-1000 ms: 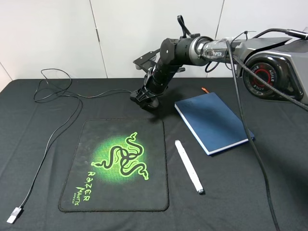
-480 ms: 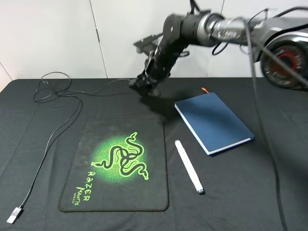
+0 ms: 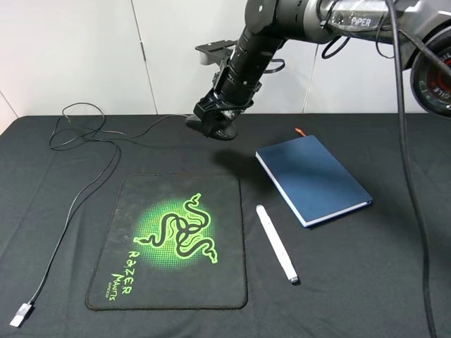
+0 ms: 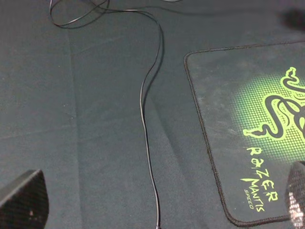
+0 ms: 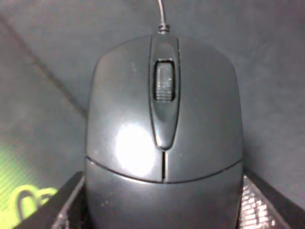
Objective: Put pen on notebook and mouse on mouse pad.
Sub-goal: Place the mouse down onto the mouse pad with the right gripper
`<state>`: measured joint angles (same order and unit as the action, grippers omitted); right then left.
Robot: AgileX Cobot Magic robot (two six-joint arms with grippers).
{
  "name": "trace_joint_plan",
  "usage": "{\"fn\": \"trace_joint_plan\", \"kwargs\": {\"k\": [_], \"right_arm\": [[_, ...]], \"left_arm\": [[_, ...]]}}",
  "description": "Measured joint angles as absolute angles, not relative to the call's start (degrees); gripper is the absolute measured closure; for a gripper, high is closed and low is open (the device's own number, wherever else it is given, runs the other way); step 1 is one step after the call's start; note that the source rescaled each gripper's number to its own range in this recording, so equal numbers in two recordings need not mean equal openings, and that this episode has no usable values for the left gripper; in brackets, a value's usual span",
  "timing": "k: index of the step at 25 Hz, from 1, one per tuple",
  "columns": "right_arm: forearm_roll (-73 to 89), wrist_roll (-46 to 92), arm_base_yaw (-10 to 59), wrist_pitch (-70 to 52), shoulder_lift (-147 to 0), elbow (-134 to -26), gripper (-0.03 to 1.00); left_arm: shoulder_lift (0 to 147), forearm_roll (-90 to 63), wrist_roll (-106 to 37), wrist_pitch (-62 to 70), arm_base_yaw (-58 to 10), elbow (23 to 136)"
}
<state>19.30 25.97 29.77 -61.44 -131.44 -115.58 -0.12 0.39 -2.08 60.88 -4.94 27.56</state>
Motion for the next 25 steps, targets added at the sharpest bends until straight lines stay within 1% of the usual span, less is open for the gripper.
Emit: {"fn": "trace_joint_plan", "kwargs": {"k": [3, 6, 12, 20, 25], "right_arm": [[20.0, 24.9, 30.9, -63.3, -130.8, -115.5, 0.41], [19.6, 24.0, 33.6, -64.0, -130.4, -115.5, 0.41], [15.7, 20.0, 40.5, -63.6, -130.4, -115.5, 0.41], [14.4, 17.5, 45.3, -61.9, -130.3, -115.4, 0.41], [13.8, 17.1, 47.8, -58.9, -129.9, -110.8, 0.41]], "left_arm": [[-0.1, 0.4, -2.1, 60.9, -4.9, 27.6], [-0.1, 0.4, -2.1, 60.9, -4.9, 27.6], [-0.1, 0.4, -2.1, 60.9, -4.9, 27.6], [-0.1, 0.4, -2.1, 60.9, -4.9, 27.6], [-0.1, 0.4, -2.1, 60.9, -4.9, 27.6]]}}
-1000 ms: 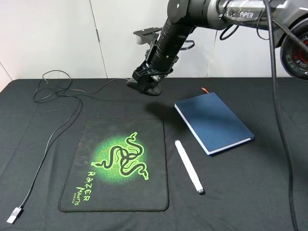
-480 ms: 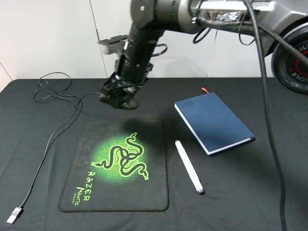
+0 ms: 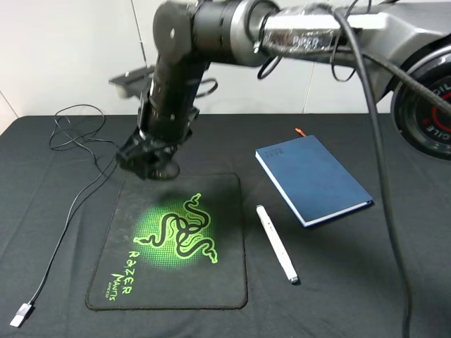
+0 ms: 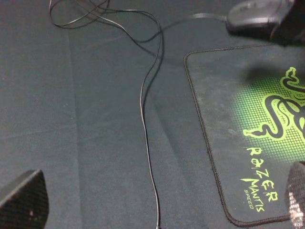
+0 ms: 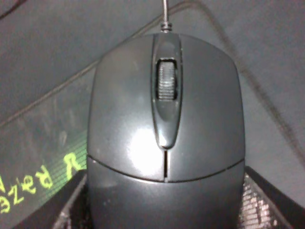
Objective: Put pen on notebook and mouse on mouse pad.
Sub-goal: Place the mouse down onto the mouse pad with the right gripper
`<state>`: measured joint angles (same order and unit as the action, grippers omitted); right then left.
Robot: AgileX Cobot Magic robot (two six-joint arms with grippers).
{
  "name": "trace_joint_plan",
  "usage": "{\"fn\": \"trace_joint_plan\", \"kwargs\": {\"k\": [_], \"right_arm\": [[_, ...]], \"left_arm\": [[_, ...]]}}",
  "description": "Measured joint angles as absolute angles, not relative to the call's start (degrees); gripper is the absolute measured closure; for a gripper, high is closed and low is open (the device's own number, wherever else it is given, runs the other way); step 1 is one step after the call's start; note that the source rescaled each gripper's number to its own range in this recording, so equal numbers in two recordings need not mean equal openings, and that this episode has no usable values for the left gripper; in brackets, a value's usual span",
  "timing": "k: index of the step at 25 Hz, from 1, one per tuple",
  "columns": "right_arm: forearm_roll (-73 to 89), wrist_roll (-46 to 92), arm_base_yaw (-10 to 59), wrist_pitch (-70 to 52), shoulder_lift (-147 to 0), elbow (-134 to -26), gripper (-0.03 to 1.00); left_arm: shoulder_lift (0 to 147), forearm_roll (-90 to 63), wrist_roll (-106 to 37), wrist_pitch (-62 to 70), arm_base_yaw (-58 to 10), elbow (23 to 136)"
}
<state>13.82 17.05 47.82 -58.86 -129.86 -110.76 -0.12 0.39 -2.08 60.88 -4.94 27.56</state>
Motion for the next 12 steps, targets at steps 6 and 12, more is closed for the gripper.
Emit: {"fn": "trace_joint_plan", "kwargs": {"k": [6, 12], "right_arm": [[13.7, 16.9, 50.2, -51.5, -129.6, -101.9, 0.41], [13.3, 16.0, 50.4, -42.9, -127.3, -92.5, 0.41]], "left_arm": [[-0.1, 0.4, -2.1, 60.9, -4.9, 27.6], [-0.1, 0.4, -2.1, 60.9, -4.9, 27.6]]}}
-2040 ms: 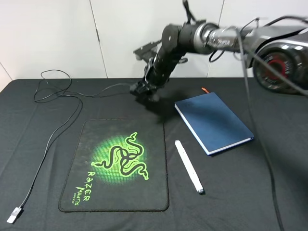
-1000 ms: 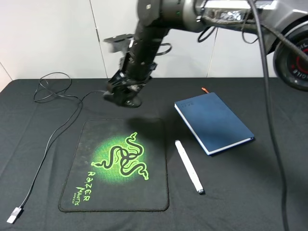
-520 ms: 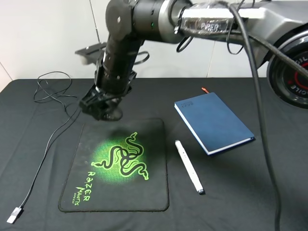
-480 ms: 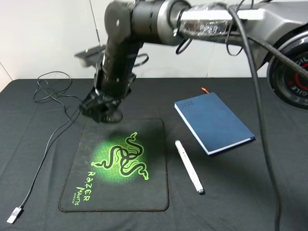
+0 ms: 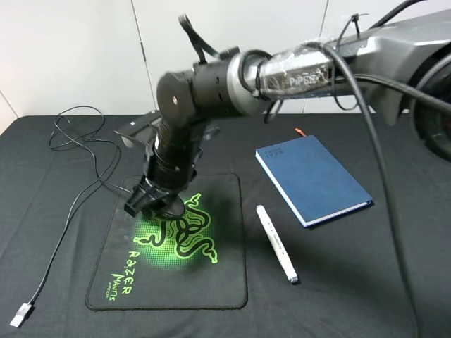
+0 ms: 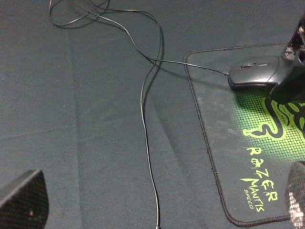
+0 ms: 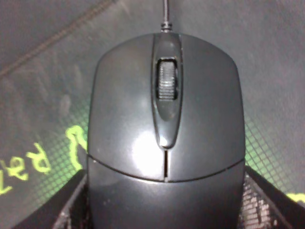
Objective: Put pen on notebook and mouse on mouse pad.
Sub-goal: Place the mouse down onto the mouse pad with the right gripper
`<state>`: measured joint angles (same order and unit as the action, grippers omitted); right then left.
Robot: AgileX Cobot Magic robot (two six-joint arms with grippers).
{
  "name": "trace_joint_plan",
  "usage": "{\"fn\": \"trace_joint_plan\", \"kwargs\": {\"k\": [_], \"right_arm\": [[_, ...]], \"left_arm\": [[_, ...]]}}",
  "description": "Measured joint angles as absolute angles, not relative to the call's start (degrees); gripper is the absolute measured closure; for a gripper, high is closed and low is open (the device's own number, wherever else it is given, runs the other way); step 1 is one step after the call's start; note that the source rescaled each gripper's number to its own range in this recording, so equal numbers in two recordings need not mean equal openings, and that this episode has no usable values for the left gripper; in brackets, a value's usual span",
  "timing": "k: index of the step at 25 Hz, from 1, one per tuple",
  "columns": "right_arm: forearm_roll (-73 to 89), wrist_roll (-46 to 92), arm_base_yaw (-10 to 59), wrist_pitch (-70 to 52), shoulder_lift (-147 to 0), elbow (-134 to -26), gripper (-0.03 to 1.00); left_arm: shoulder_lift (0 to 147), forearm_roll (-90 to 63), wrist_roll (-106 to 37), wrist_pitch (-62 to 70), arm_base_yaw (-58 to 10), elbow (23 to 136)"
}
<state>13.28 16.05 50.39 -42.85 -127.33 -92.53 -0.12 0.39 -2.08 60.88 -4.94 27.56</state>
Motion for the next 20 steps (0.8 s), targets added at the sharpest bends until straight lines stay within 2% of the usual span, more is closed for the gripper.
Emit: {"fn": "trace_joint_plan", "kwargs": {"k": [7, 20], "right_arm": [[13.5, 16.0, 50.4, -31.4, -125.0, -80.7, 0.41], [13.6, 15.6, 50.4, -28.9, -124.5, -78.5, 0.41]], "left_arm": [[-0.1, 0.4, -2.1, 60.9, -4.9, 27.6], [-0.1, 0.4, -2.1, 60.9, -4.9, 27.6]]}}
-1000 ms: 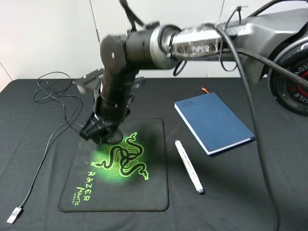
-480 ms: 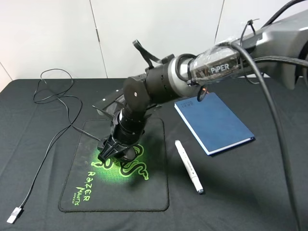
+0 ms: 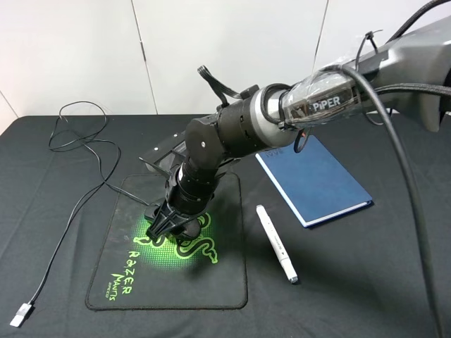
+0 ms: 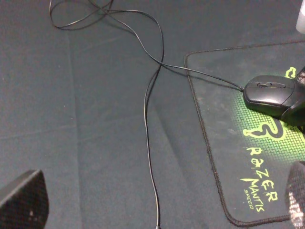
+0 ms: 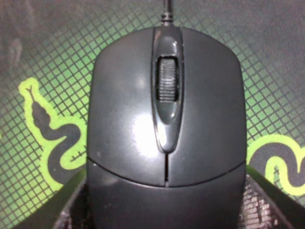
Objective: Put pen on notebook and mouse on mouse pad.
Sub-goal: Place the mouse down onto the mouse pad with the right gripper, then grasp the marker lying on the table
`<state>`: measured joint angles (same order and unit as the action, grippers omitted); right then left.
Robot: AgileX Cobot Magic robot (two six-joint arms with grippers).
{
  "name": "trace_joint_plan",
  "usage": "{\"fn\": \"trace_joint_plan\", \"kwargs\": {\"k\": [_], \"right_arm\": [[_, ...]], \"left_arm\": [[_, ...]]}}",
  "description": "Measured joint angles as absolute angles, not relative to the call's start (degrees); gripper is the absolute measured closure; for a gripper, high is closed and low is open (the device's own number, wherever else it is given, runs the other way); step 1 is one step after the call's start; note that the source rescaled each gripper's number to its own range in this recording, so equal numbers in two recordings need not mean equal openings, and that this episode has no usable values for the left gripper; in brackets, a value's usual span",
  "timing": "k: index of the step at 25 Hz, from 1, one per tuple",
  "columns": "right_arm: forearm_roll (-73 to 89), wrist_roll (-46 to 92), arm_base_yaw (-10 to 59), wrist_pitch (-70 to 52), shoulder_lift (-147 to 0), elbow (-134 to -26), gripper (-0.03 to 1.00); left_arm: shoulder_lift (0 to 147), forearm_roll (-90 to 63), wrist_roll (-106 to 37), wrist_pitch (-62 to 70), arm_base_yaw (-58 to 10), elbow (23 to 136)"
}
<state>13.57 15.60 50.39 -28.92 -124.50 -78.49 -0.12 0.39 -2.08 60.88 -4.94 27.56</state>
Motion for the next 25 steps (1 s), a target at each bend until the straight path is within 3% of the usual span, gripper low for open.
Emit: {"fn": "trace_joint_plan", "kwargs": {"k": [1, 4, 6, 25], "right_arm": [[13.7, 15.4, 50.4, -29.2, -124.5, -78.5, 0.37], [14.0, 14.3, 50.4, -30.3, -124.4, -78.3, 0.08], [14.2, 14.0, 50.4, -30.7, -124.3, -78.3, 0.01], [10.1, 9.0, 50.4, -36.6, -115.1, -78.3, -0.03]], "left_arm": [[-0.1, 0.4, -2.1, 60.9, -4.9, 27.6], [-0.1, 0.4, -2.1, 60.9, -4.9, 27.6], [-0.1, 0.4, -2.1, 60.9, -4.9, 27.6], [-0.1, 0.4, -2.1, 60.9, -4.9, 27.6]]}}
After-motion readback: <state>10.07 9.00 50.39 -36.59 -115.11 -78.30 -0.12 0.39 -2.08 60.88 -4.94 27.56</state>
